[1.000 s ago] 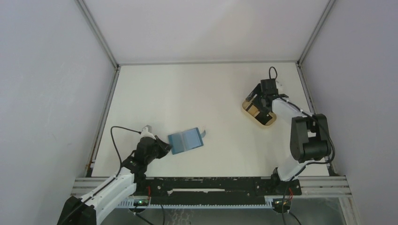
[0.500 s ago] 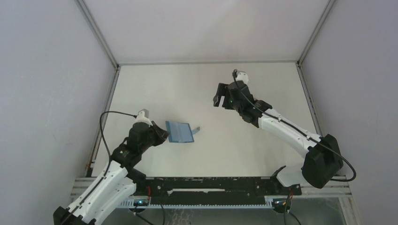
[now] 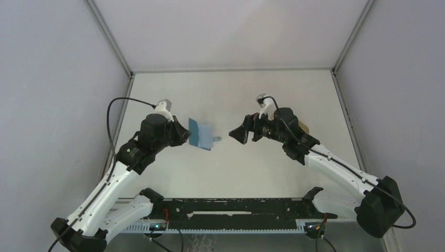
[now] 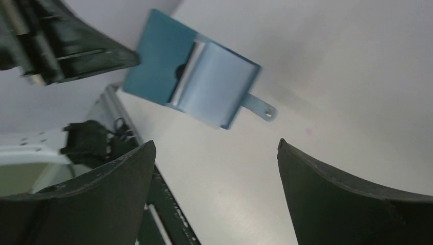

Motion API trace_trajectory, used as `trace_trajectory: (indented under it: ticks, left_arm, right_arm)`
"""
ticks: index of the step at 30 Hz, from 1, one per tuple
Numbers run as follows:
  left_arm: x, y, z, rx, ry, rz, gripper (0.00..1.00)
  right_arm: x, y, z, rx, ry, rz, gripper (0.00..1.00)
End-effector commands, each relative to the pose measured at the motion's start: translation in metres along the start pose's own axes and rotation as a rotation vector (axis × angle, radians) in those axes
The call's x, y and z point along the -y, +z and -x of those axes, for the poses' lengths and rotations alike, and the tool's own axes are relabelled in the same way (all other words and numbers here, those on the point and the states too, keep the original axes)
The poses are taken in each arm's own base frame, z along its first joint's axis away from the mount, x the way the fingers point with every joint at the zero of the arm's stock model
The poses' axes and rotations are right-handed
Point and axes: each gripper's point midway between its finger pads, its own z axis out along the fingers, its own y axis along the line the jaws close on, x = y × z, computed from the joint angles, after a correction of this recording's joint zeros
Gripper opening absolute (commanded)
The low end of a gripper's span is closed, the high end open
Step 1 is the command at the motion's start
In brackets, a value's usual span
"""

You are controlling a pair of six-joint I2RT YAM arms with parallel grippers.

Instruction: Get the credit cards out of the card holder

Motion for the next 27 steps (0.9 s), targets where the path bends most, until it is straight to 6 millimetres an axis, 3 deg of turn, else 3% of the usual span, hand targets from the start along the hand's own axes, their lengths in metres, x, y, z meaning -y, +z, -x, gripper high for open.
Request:
trace_trajectory:
  ticks: [1,7,13,16,27]
  left_arm:
    - [0.022,-0.015,0.025,0.043,0.056,-0.058,0.0]
    - [0.064,-0.033,0.051,0.096,0.109,-0.24,0.0]
    - [0.097,-0.053,0.067,0.155,0.127,-0.404,0.0]
    - [0.106,-0.061,0.072,0.176,0.126,-0.447,0.0]
    - [0.122,-0.094,0.08,0.224,0.131,-0.553,0.0]
  right_arm:
    - [-0.065,-0.027,0.024,0.071,-0.056,0.451,0.98]
    - [-0.116,-0.057,0.042,0.089,-0.025,0.777,0.96]
    - [-0.142,-0.061,0.054,0.111,0.079,0.969,0.93]
    - [-0.146,-0.062,0.06,0.142,0.142,1.043,0.91]
    - [-0.146,-0.044,0.063,0.146,0.153,1.035,0.91]
